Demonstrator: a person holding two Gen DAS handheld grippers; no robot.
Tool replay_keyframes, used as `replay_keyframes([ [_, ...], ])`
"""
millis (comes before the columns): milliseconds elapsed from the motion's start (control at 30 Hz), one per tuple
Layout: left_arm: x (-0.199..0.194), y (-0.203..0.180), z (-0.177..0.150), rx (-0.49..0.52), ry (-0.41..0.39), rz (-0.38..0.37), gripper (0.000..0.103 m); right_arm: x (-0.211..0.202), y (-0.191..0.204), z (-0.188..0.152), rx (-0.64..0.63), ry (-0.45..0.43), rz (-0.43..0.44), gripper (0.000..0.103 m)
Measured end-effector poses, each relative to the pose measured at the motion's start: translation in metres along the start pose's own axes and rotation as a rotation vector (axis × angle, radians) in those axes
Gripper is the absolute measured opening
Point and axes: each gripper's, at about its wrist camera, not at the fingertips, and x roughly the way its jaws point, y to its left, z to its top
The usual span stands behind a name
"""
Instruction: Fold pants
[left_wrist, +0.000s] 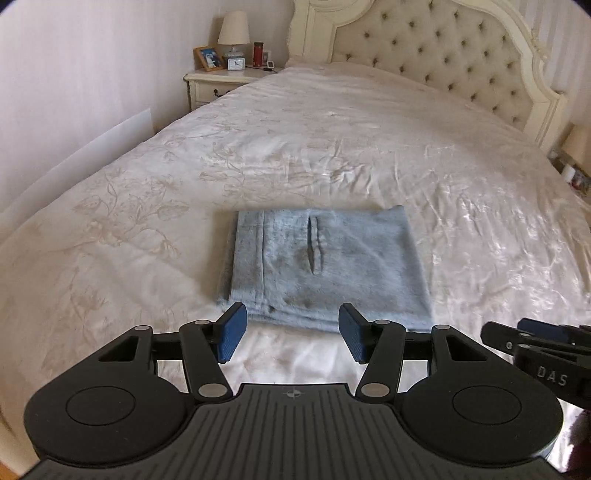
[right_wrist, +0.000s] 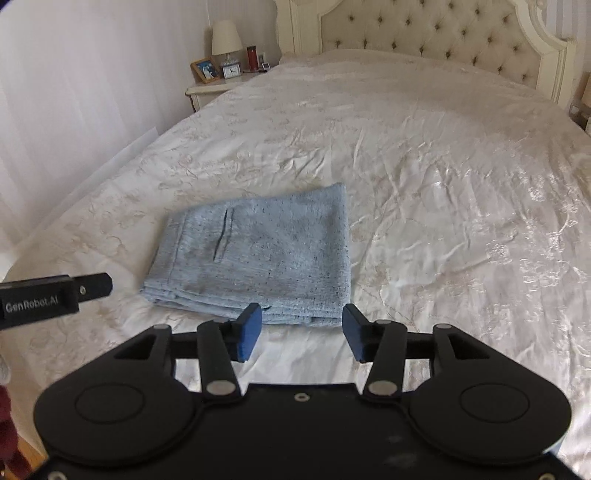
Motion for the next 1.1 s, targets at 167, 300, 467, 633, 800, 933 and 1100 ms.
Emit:
replay_keyframes([
  [167, -0.016, -0.012, -0.005, 0.018, 0.096, 0.022, 0.054, -0.035, -0.001, -0.007, 0.030, 0.011, -0.019, 0.053],
  [300, -0.029, -0.021, -0.013, 0.025, 0.123, 0.056, 0.054, -0.061, -0.006, -0.014, 0.050, 0.011, -0.022, 0.053],
  [467, -0.047, -0.028, -0.022, 0.040, 0.107, 0.078, 0.054, -0.092, -0.008, -0.021, 0.045, -0.011, -0.023, 0.054],
  [633, -0.061, -0.035, -0.028, 0.052, 0.093, 0.088, 0.054, -0.112, -0.006, -0.026, 0.038, -0.031, -0.015, 0.054],
  [800, -0.073, -0.039, -0.031, 0.052, 0.073, 0.100, 0.054, -0.128, -0.005, -0.031, 0.030, -0.048, 0.001, 0.054],
  [933, -0.079, -0.042, -0.032, 0.056, 0.063, 0.106, 0.054, -0.134, -0.003, -0.034, 0.024, -0.057, 0.013, 0.054],
  [1100, -0.085, -0.045, -0.035, 0.058, 0.058, 0.113, 0.054, -0.142, -0.004, -0.038, 0.024, -0.067, 0.030, 0.054],
])
